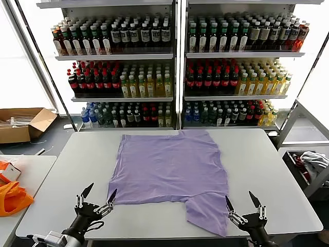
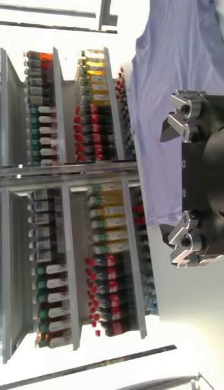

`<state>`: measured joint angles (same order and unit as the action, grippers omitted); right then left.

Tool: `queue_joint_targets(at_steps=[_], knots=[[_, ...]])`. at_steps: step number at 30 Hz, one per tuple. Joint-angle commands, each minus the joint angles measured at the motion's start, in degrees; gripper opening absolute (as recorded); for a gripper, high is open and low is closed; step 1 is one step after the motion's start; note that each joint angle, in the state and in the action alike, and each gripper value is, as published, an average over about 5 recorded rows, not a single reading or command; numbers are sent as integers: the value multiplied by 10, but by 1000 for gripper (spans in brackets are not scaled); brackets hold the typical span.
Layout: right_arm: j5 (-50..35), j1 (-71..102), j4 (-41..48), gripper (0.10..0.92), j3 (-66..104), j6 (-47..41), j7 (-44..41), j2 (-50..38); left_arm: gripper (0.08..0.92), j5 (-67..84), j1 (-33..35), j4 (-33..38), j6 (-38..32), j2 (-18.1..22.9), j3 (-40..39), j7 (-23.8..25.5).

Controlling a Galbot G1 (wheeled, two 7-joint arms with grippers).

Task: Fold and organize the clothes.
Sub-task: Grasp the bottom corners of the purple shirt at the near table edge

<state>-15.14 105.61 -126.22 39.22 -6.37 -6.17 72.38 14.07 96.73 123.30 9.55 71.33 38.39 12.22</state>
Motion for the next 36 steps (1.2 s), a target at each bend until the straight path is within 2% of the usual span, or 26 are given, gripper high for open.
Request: queue_joint_targets(at_steps=[1, 10, 21, 24, 28, 36], knots=[[2, 32, -31, 823, -2, -96, 27, -31, 822, 88, -15, 4, 112, -167, -65, -64], [14, 62, -54, 823, -40, -143, 40, -20, 823, 102, -51, -28, 150, -178, -67, -66], [17, 37, -34, 813, -85, -180, 63, -18, 822, 113, -77, -63, 154, -145, -61, -61], [19, 23, -25, 760, -102, -197, 68, -15, 820, 114, -87, -71, 154, -139, -61, -61], [17, 6, -12, 647, -123, -206, 70, -11, 787, 113, -97, -87, 152, -136, -60, -62], [0, -10, -7, 413, -140, -219, 70, -4, 632, 111, -100, -98, 151, -129, -59, -62]])
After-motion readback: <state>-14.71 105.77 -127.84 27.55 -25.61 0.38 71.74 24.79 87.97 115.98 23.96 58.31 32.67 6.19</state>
